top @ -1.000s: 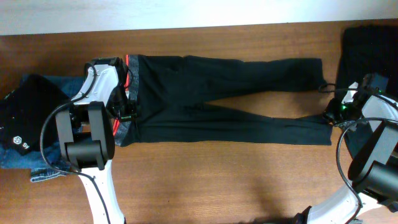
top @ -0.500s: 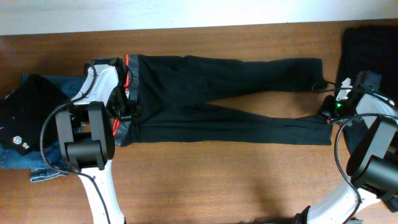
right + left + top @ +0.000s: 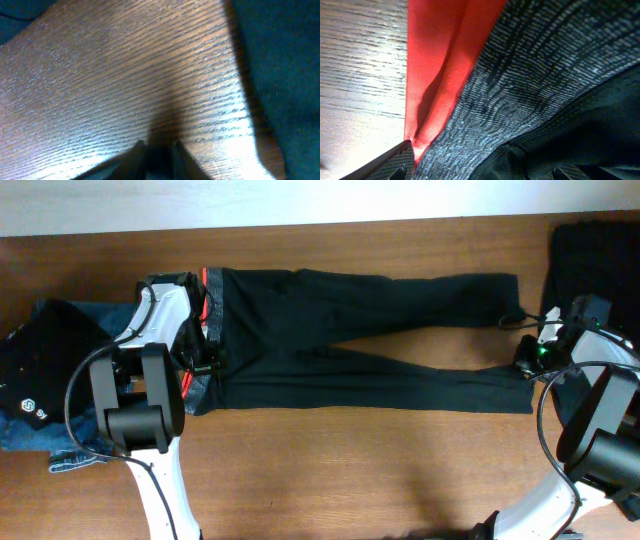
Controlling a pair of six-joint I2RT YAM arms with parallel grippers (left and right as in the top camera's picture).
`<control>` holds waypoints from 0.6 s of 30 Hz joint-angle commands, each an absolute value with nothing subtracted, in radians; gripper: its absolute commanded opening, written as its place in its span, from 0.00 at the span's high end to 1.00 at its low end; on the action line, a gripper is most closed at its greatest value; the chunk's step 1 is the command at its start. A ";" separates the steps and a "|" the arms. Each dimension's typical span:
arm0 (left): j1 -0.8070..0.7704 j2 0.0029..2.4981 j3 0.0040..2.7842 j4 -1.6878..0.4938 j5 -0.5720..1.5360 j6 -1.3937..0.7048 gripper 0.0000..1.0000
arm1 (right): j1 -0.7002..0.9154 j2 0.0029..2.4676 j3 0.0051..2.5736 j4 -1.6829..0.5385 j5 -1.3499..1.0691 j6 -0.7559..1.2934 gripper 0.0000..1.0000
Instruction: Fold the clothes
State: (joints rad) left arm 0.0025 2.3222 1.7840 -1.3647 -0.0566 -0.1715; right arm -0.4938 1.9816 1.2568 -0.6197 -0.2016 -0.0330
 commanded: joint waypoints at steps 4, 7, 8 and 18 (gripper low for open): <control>0.009 2.375 1.763 -1.302 -0.090 -0.196 0.17 | -0.485 2.008 1.251 -0.628 -0.199 -0.030 0.96; 0.009 2.375 1.763 -1.306 -0.090 -0.196 0.17 | -0.492 1.997 1.271 -0.659 -0.195 -0.011 0.96; 0.009 2.375 1.763 -1.307 -0.090 -0.196 0.17 | -0.495 1.990 1.283 -0.670 -0.189 0.000 0.96; 0.009 2.375 1.763 -1.309 -0.090 -0.196 0.17 | -0.568 1.893 1.404 -0.721 -0.017 0.201 0.96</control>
